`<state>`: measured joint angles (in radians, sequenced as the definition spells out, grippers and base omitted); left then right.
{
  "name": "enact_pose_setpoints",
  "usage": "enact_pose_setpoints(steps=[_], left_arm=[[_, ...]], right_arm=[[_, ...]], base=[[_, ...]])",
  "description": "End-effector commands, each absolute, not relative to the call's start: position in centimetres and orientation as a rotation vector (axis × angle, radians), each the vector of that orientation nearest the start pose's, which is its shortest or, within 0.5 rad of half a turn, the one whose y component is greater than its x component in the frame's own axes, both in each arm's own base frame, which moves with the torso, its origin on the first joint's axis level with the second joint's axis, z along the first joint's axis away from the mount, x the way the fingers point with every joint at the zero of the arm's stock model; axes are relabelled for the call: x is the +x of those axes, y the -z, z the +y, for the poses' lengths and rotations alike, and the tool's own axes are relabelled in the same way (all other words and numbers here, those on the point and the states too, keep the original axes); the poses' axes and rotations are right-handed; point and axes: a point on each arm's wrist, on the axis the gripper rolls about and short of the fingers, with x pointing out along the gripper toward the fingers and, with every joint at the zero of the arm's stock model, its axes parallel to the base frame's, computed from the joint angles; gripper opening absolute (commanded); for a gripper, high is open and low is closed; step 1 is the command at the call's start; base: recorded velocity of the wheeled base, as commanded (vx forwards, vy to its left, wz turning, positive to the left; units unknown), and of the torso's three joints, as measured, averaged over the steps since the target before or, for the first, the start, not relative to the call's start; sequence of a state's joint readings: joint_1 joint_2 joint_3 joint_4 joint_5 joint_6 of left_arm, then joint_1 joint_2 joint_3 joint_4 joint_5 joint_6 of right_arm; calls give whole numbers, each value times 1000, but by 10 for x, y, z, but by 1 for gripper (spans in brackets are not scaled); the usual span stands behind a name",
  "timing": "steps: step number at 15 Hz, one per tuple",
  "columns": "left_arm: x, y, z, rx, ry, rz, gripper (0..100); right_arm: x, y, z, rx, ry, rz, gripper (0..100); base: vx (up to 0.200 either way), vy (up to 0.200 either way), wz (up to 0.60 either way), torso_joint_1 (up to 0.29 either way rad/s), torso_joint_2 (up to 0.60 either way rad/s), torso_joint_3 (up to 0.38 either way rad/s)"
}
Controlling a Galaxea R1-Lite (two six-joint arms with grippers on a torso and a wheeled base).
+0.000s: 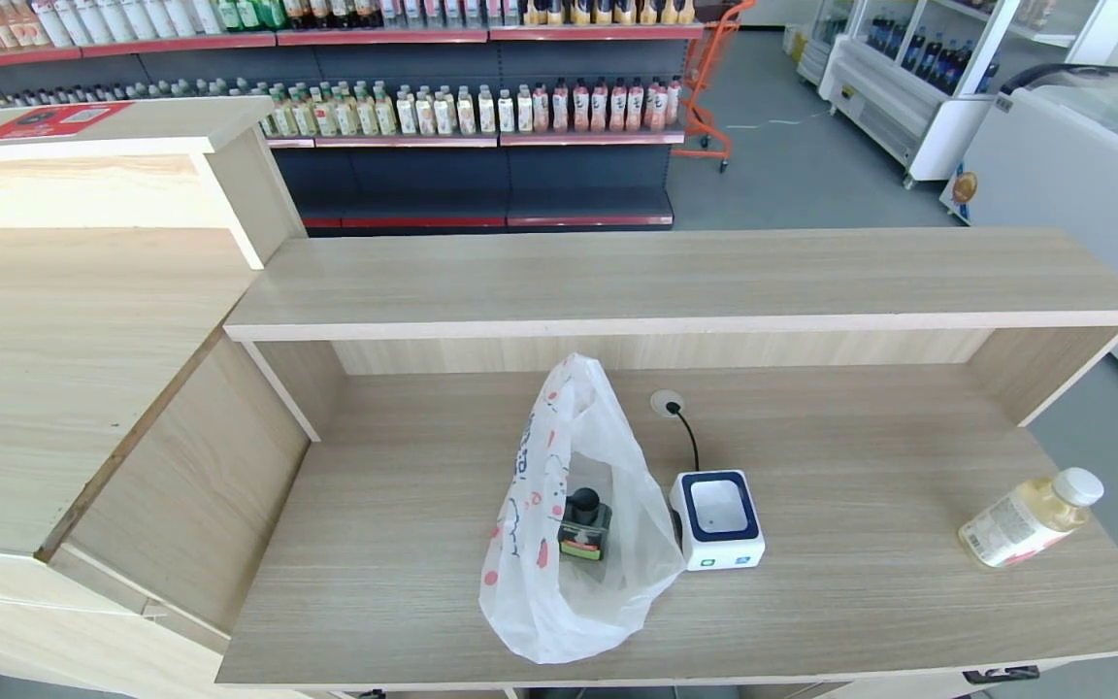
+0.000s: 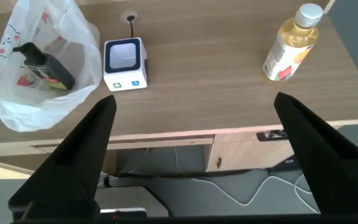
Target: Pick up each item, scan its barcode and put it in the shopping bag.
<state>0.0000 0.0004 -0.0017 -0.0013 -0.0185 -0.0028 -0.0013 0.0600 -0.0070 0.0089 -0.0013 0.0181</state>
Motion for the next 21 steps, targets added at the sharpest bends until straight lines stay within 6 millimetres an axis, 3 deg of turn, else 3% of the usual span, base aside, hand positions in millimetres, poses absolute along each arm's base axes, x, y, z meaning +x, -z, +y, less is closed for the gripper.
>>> enact_pose_setpoints(steps=[1, 6, 11, 15, 21], left_arm=[[-23, -76, 0, -3, 18, -3, 100], [-23, -76, 0, -3, 18, -3, 100], [-23, -76, 0, -5, 18, -3, 100], [-23, -76, 0, -5, 17, -3, 100], [-23, -76, 0, 0, 18, -3, 100]], right_arm=[[-23, -76, 0, 18, 6, 5, 100], [-23, -75, 0, 26, 6, 6, 100], [-23, -76, 0, 26, 6, 5, 100], [-23, -76, 0, 26, 6, 5, 100], [-23, -75, 0, 25, 6, 6, 100]], base=[[0, 0, 0, 0, 0, 0], [0, 0, 0, 0, 0, 0], [-200, -200, 0, 4, 0, 0], [0, 0, 0, 0, 0, 0], [0, -200, 0, 1, 1, 2]])
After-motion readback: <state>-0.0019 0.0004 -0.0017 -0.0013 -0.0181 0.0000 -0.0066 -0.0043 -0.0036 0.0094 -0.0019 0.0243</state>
